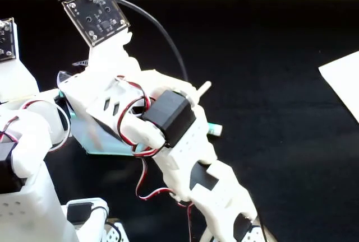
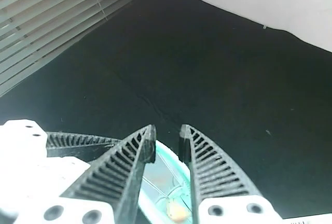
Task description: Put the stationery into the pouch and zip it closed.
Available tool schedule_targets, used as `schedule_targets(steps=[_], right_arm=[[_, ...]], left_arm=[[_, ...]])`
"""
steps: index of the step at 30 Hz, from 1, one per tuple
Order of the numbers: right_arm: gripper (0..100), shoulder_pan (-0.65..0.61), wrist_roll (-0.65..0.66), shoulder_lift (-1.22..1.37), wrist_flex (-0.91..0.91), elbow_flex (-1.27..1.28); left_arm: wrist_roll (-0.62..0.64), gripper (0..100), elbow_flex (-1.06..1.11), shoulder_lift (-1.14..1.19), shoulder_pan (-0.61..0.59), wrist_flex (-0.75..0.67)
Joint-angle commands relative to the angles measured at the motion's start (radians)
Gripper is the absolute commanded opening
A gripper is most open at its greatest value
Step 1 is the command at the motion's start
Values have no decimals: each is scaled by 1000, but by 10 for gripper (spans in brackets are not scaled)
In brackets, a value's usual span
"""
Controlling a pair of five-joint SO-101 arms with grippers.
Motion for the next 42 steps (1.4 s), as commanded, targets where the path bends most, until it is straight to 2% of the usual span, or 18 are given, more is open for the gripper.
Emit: schedule_targets(steps=[1,5,8,12,17,21,23,27,30,36,42], right_arm=[[91,-22,11,-58,10,-105],[91,-8,14,-59,10,-108],[91,77,34,-74,10,-107],[91,328,32,-119,10,-104],[91,710,-9,-131,12,-82],[92,872,58,-130,12,213],[107,889,84,-130,8,446],[209,889,121,-124,-19,792],[179,886,167,-127,-36,924],[126,811,694,-125,-19,1017],[126,725,985,-133,7,1218]], left_arm=[[3,7,-5,8,8,-15],[3,7,-2,8,-22,-26],[3,7,1,8,-54,-29],[3,7,1,5,-61,-25],[5,7,2,4,-59,-23],[5,7,2,4,-58,-23],[5,7,2,4,-56,-23],[5,7,2,7,-56,-23],[5,7,2,8,-56,-23],[5,7,2,8,-56,-23],[3,7,2,8,-58,-23]])
